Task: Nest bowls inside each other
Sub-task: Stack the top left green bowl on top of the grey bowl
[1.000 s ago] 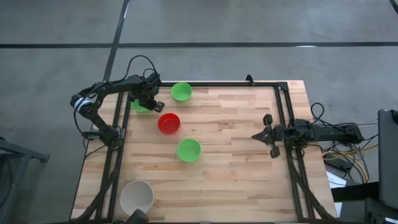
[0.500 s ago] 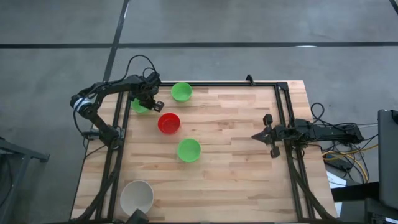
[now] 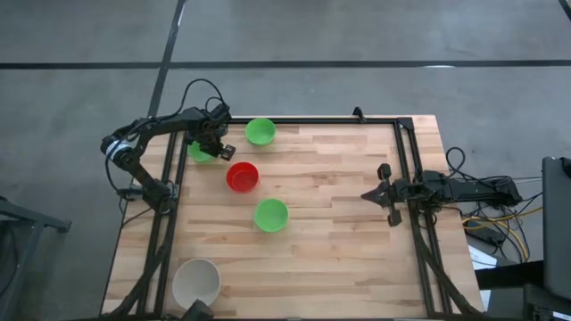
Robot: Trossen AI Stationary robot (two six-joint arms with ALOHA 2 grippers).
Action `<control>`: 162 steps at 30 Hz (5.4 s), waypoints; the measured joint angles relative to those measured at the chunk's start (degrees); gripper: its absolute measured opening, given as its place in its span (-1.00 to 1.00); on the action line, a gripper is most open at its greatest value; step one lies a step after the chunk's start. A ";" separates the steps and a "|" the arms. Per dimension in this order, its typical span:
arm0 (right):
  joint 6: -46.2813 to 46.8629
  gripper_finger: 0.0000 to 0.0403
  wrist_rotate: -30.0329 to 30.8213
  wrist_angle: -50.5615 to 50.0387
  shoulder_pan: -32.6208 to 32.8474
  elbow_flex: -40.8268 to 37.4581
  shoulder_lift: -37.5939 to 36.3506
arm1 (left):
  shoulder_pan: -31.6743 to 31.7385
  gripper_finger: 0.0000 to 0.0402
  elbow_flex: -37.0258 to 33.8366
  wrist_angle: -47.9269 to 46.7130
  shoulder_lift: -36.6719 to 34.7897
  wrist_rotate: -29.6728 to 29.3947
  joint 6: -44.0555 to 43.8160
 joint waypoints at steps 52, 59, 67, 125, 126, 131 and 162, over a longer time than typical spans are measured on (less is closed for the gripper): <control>0.00 -0.96 -0.01 0.02 0.00 0.00 -0.01 | -2.02 -0.93 0.02 -10.17 -12.78 0.86 10.43; 0.00 -0.96 -0.02 0.00 0.00 0.00 -0.01 | -5.10 -0.97 0.06 -11.79 -18.27 5.26 10.46; -0.01 -0.96 -0.01 0.02 0.00 0.00 -0.02 | -12.73 -0.96 0.07 -15.61 -23.68 6.38 9.02; 0.00 -0.96 -0.01 0.01 -0.01 0.01 -0.02 | -58.96 -0.98 0.13 -15.31 -37.22 6.21 -19.74; 0.00 -0.96 -0.02 0.01 -0.01 0.00 -0.02 | -59.87 -0.98 0.13 -14.53 -37.22 6.21 -19.85; 0.00 -0.96 0.00 0.02 -0.02 0.00 -0.02 | -64.56 -0.98 0.13 -11.95 -37.22 6.14 -20.78; 0.00 -0.96 0.00 0.00 -0.02 0.00 -0.02 | -100.38 -0.98 0.20 -11.13 -32.99 5.29 -27.93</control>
